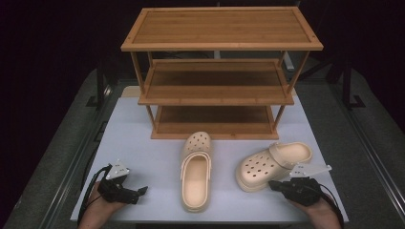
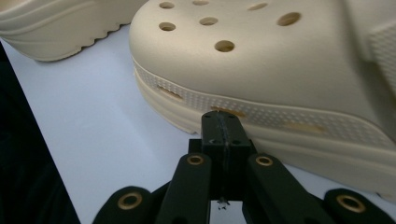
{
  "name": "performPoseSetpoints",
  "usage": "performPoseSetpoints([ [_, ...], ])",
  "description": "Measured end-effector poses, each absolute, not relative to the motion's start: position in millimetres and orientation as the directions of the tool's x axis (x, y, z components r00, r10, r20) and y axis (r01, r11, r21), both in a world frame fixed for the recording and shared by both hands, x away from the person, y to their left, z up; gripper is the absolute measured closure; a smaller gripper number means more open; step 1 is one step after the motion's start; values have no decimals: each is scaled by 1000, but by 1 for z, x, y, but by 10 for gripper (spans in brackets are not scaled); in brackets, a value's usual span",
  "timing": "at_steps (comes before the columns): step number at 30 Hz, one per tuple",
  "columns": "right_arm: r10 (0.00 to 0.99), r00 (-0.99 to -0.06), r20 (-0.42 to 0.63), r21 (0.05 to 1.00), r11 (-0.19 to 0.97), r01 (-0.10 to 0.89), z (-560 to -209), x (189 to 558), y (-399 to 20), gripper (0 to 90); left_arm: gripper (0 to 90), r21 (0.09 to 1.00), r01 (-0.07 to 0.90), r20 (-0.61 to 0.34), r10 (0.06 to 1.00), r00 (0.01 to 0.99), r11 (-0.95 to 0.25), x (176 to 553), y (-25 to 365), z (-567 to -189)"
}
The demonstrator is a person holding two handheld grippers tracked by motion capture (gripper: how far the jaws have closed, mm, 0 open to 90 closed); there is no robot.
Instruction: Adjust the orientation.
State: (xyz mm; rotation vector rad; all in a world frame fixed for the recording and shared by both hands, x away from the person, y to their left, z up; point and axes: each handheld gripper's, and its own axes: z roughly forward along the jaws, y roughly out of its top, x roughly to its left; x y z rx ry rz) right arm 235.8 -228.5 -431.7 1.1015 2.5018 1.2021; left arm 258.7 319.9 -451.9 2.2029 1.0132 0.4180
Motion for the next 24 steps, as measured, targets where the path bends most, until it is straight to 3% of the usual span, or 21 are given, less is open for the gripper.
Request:
performPoseSetpoints([
  [24,701,-705,107,724,431,538,-432,280,-185,900,3,687,549,11,762,648,-477,259,320,-452],
])
